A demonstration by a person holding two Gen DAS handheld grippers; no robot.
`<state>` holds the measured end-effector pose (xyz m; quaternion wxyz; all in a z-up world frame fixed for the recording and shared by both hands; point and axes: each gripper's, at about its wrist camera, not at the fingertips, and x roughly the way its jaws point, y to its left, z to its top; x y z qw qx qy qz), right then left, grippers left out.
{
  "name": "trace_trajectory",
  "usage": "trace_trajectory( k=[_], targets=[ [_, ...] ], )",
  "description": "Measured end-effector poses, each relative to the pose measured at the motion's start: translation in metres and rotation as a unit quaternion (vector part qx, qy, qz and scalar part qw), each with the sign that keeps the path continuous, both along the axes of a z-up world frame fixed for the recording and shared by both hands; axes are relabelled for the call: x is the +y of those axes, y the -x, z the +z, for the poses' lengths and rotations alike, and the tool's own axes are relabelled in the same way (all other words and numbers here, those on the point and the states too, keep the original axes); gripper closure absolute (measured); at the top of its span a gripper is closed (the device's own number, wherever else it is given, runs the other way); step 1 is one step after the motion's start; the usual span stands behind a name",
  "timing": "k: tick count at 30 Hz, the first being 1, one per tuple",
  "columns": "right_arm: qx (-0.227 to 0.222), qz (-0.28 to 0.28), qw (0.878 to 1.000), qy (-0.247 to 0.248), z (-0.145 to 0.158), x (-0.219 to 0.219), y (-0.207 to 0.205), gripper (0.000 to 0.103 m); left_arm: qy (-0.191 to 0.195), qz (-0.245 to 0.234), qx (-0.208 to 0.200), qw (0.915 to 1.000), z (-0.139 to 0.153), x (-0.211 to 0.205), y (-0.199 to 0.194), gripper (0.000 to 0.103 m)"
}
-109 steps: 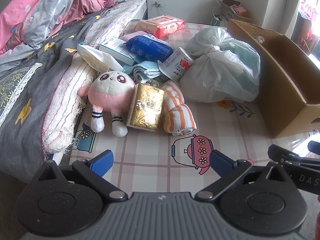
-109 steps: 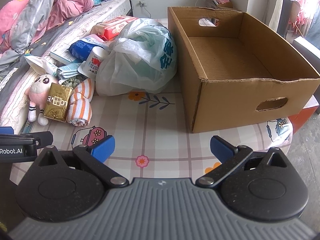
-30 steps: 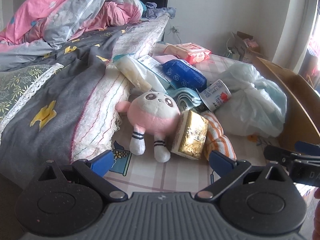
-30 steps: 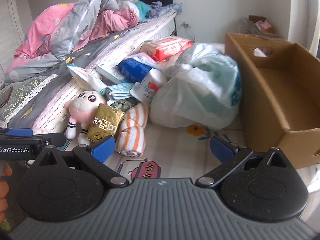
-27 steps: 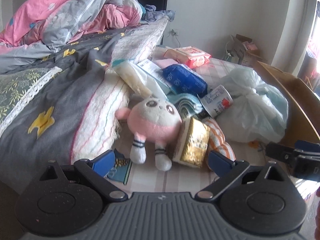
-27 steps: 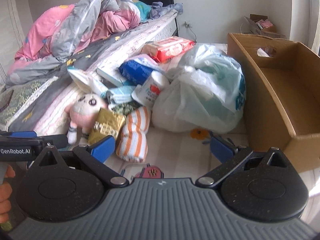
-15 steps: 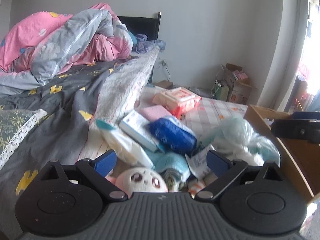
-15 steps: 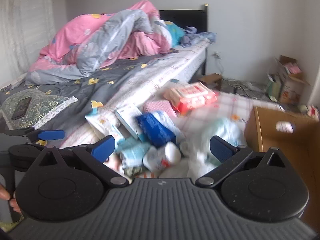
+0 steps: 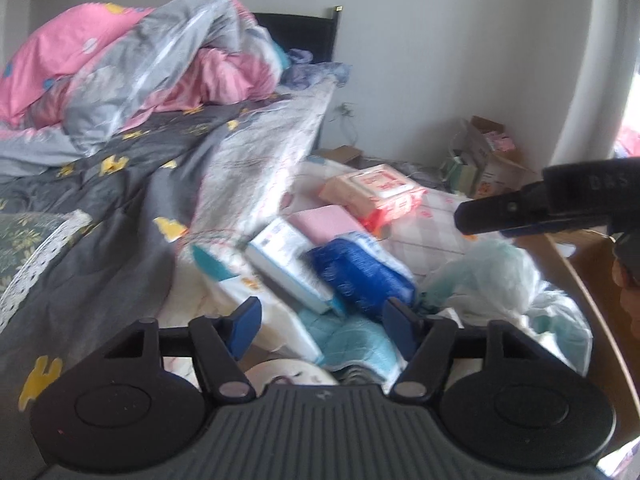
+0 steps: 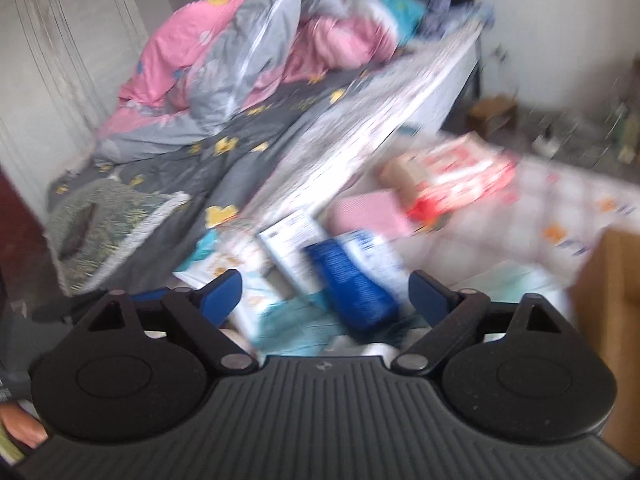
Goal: Organize soft objects
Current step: 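Reach the right tool into the pile and grasp the cotton swab bag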
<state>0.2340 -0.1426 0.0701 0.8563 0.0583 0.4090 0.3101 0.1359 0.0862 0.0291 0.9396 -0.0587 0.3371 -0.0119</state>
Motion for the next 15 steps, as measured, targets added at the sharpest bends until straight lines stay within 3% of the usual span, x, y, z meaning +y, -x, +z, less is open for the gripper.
trace_trajectory(
  k=[5, 7, 12, 15],
  targets=[
    [0.117, 0.013, 0.991, -0.071, -0.038, 0.038, -0.04, 0.037, 0.028, 0.025, 0.042, 0.9984, -0.013, 0.022, -0.012, 0.039],
    [0.149, 0.009, 0.985, -0.081, -0.052, 0.048, -0.052, 0.047, 0.033, 0.032, 0.057, 0.9973, -0.019, 0.024, -0.022, 0.032],
    [0.183, 0.001, 0.978, -0.096, -0.07, 0.054, -0.062, 0.05, 0.045, 0.066, 0.069, 0.9944, -0.031, 0.022, -0.047, 0.028],
    [0.186, 0.003, 0.978, -0.1, -0.074, 0.049, -0.06, 0.05, 0.053, 0.097, 0.07, 0.9914, -0.039, 0.027, -0.058, 0.034]
  ],
)
